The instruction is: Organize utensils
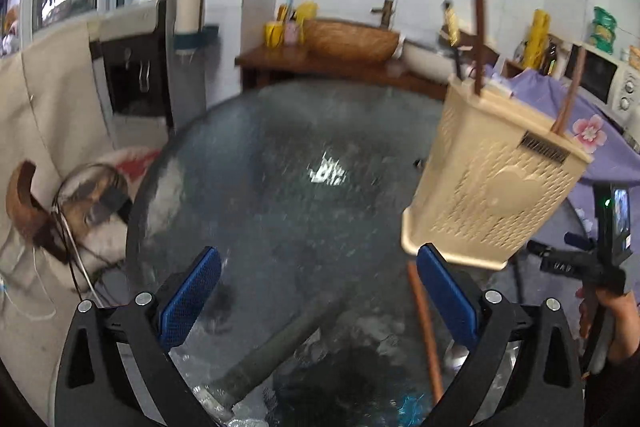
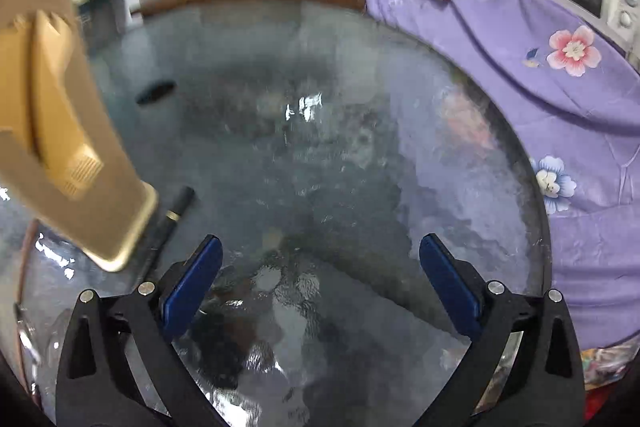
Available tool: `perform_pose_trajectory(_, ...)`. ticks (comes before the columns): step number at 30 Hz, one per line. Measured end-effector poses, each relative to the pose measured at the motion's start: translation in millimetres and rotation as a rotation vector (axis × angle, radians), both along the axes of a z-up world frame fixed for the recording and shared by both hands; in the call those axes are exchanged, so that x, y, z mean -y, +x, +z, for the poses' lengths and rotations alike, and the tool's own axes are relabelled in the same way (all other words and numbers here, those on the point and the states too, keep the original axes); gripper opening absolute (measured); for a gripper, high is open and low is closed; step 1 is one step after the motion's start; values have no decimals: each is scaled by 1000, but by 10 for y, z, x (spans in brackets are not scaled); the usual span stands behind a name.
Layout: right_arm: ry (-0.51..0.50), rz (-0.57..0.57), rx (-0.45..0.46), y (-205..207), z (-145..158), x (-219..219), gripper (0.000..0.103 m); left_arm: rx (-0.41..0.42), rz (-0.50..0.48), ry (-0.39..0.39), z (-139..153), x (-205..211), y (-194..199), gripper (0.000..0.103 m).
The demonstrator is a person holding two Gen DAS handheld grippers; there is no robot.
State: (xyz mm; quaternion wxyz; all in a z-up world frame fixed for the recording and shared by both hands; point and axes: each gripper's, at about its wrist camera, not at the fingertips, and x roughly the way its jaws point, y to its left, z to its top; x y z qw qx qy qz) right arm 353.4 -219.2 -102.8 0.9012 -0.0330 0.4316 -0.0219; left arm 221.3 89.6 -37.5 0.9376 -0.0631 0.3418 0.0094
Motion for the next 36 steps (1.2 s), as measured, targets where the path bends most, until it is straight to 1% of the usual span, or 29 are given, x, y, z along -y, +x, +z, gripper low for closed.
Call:
perform_pose_trajectory(1, 16, -2, 6, 30, 11, 4, 97, -20, 1, 5, -54, 0, 38, 96)
perform_pose_trajectory(3, 13, -16, -1, 72, -3, -7, 97, -57, -7, 12, -139, 25, 120, 96)
perform_pose_trajectory(6, 94, 1, -25, 157, -52, 32, 98, -96, -26, 39, -260, 106, 242, 96)
perform_pose_trajectory(9, 87, -2, -27, 232, -34, 32, 98, -146, -26, 46, -391, 144, 386, 96)
perform_pose_trajectory(14, 87, -1, -26, 257, -34, 19, 98, -176, 0, 69, -505, 160, 563, 96)
perform_pose_trajectory(16, 86, -9, -26, 365, -34, 7, 98, -198, 5, 54, -536, 154, 659, 96)
perform_pose_trajectory(18, 86, -13, -25, 463, -31, -21, 98, -199, -2, 38, -549, 163, 725, 96)
perform_pose_trajectory(20, 85, -19, -24, 520, -33, -30, 98, -214, 1, 42, -563, 178, 792, 96)
perform_pose_trajectory(23, 84, -20, -24, 528, -35, -38, 98, -228, -8, 71, -588, 256, 854, 96)
perform_pose_trajectory(24, 84, -20, -24, 522, -36, -38, 98, -240, -13, 104, -604, 291, 900, 98)
perform_pose_trajectory(27, 84, -20, -24, 521, -36, -35, 98, -237, -41, 106, -613, 304, 949, 98)
perform_pose_trajectory(36, 84, -19, -23, 528, -39, -36, 98, -238, -41, 106, -623, 298, 946, 98)
